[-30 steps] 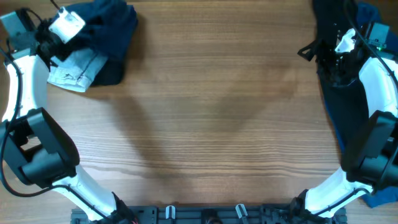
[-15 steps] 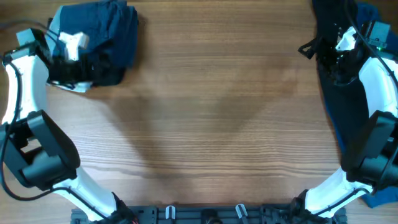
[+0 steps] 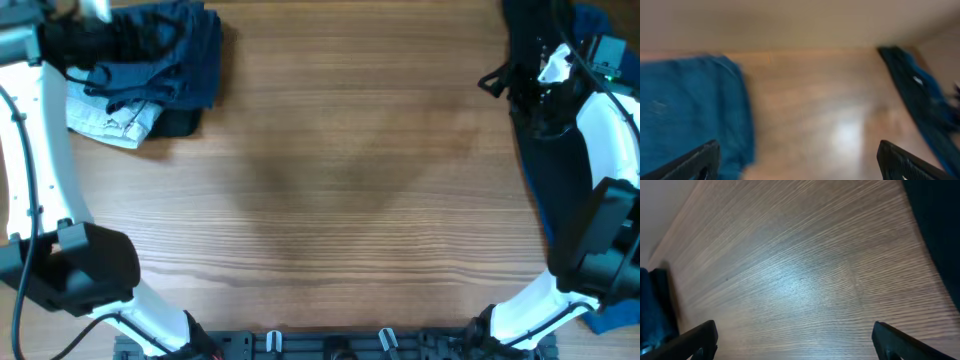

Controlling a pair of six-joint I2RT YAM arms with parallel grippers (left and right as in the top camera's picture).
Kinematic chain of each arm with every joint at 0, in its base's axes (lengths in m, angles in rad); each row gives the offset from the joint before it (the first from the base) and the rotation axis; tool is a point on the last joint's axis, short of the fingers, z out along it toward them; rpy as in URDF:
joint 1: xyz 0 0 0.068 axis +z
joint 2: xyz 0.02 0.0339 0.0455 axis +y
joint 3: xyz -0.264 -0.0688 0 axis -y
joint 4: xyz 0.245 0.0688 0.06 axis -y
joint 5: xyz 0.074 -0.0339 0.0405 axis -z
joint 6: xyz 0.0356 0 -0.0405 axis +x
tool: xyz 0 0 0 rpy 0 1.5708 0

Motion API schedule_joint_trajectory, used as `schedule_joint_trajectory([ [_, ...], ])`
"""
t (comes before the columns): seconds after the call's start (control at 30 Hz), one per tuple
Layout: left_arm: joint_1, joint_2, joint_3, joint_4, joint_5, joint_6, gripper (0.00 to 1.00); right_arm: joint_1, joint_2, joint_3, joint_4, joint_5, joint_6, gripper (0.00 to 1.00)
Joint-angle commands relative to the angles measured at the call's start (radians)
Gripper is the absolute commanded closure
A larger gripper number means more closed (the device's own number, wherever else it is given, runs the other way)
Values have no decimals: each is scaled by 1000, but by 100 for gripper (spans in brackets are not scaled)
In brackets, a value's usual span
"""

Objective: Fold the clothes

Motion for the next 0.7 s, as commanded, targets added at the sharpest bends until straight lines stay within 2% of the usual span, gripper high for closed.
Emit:
schedule_joint_trajectory([
  [0.0, -25, 57, 6, 80, -134, -68, 0, 56, 5, -1, 10, -9, -20, 0],
  [0.03, -53, 97, 6, 108, -205, -68, 1, 72, 5, -1, 29, -9, -20, 1],
  [0.13, -120, 215, 6, 151, -371, -68, 11, 79, 5, -1, 50, 5, -20, 1],
  [0.27, -162, 330, 6, 175, -416, -76, 20, 72, 5, -1, 49, 74, -27, 1],
  [0.37, -171, 423, 4, 164, -491, -129, 20, 56, 5, -1, 50, 79, -48, 0],
  [0.67, -214, 468, -1, 98, -489, -159, 20, 27, 5, -1, 47, 79, -47, 1],
])
